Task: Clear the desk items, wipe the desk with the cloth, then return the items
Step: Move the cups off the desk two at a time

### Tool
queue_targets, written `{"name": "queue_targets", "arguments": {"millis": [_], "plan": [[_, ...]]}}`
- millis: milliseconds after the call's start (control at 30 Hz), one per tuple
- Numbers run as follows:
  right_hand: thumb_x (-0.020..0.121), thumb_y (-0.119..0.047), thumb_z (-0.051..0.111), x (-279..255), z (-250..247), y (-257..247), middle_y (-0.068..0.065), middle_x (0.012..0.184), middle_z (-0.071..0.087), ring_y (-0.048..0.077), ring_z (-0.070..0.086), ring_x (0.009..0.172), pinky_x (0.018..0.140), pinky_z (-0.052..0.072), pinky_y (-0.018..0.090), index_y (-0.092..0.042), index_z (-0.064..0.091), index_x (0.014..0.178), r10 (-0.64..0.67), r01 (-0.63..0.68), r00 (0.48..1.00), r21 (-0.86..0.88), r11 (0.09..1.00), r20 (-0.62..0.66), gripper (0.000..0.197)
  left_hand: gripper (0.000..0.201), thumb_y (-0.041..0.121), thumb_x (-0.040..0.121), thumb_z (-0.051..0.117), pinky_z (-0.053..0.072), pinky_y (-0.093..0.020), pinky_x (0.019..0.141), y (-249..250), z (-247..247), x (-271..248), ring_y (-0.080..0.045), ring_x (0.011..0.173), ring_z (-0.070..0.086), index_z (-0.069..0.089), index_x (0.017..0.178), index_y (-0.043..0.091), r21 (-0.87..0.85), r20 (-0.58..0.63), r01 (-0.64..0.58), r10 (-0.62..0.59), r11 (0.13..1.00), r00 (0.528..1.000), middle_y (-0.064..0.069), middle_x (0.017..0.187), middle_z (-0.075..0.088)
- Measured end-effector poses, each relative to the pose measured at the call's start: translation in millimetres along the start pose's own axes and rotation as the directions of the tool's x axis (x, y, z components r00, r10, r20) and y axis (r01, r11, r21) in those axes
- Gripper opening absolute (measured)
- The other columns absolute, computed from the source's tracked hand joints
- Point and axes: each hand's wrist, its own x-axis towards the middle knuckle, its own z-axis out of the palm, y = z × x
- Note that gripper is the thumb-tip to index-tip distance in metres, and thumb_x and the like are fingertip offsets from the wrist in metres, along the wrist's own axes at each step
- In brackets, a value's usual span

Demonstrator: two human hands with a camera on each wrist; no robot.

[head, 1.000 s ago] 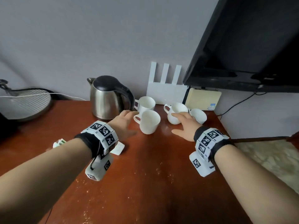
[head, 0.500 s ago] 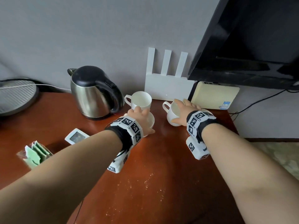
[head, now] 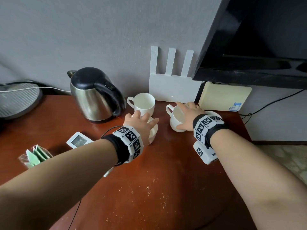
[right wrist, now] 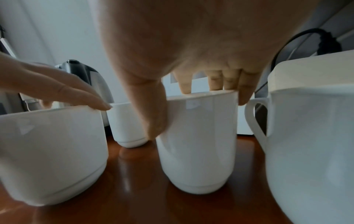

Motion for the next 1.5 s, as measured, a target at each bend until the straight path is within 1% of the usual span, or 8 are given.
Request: {"name": "queue_targets", "arguments": {"millis": [67,200,533,800,900,1033,1233,1500], "plan": [[0.075,-0.043,0.069,-5,1,-1,0.009,0.139,0.029,0.032,0.036,0.127,0.101,0.039,0.038,-0.032,0.018,0.143,0.002,-0.002,1.000,0.035,0.999,-0.014,0.086,0.082,0.048,0.086,0.056,0.043,-0.037,0.090,1,1,-1,-0.030,0.126,0.034,0.002,0.147,0.039,-0.031,0.031,0.030,-0.029,0.999,0.999,0.002,0.146,0.021],[0.069,-0.042,0.072,-16,6,-5,0.008,0.130,0.033,0.032,0.039,0.121,0.093,0.046,0.039,-0.030,0.030,0.133,0.030,-0.027,0.999,0.101,0.995,-0.027,0.077,0.085,0.036,0.080,0.067,0.049,-0.040,0.093,-5,-1,-6,-0.031,0.120,0.044,0.012,0.144,0.039,-0.193,0.086,0.071,-0.055,0.979,0.995,0.000,0.137,0.028],[0.067,-0.042,0.073,-57,-11,-33,0.002,0.126,0.034,0.028,0.048,0.112,0.098,0.043,0.043,-0.034,0.027,0.137,-0.019,0.045,0.991,0.200,0.979,-0.129,0.084,0.093,0.041,0.070,0.075,0.048,-0.035,0.089,-38,-2,-47,-0.027,0.116,0.048,0.019,0.143,0.030,-0.306,-0.032,0.121,-0.137,0.944,0.990,0.004,0.137,0.029],[0.067,-0.042,0.073,-105,-29,-85,0.000,0.121,0.034,0.024,0.051,0.098,0.084,0.048,0.036,-0.033,0.028,0.136,-0.083,0.121,0.976,0.183,0.976,-0.201,0.082,0.090,0.041,0.071,0.073,0.053,-0.037,0.084,-78,-14,-101,-0.028,0.102,0.059,0.018,0.143,0.033,-0.280,-0.082,0.119,-0.147,0.953,0.986,0.001,0.132,0.032],[0.068,-0.042,0.073,-127,-35,-113,0.001,0.125,0.033,0.025,0.051,0.108,0.087,0.046,0.035,-0.032,0.025,0.140,-0.095,0.136,0.969,0.172,0.976,-0.228,0.087,0.089,0.045,0.071,0.074,0.051,-0.035,0.086,-103,-14,-124,-0.027,0.105,0.057,0.021,0.142,0.032,-0.281,-0.106,0.080,-0.114,0.956,0.988,-0.003,0.135,0.032],[0.069,-0.042,0.074,-159,-40,-165,0.002,0.126,0.032,0.026,0.051,0.109,0.088,0.045,0.034,-0.032,0.024,0.141,-0.121,0.165,0.957,0.151,0.975,-0.266,0.089,0.092,0.050,0.069,0.075,0.048,-0.038,0.094,-144,-11,-163,-0.028,0.113,0.053,0.022,0.143,0.034,-0.288,-0.121,0.047,-0.085,0.956,0.989,-0.002,0.140,0.029],[0.068,-0.043,0.073,-208,-36,-262,0.002,0.125,0.033,0.027,0.053,0.104,0.087,0.046,0.035,-0.031,0.029,0.136,-0.133,0.182,0.944,0.139,0.974,-0.302,0.082,0.091,0.057,0.065,0.072,0.053,-0.037,0.082,-214,10,-233,-0.027,0.099,0.059,0.023,0.140,0.039,-0.218,-0.172,0.037,-0.075,0.975,0.982,0.006,0.130,0.035],[0.068,-0.044,0.073,-241,-15,-377,0.005,0.132,0.030,0.028,0.050,0.111,0.090,0.047,0.036,-0.031,0.029,0.136,-0.178,0.216,0.935,0.092,0.972,-0.306,0.082,0.093,0.054,0.069,0.071,0.050,-0.035,0.089,-305,47,-314,-0.025,0.103,0.058,0.019,0.144,0.038,-0.244,-0.199,0.063,-0.113,0.968,0.973,0.008,0.137,0.030]]}}
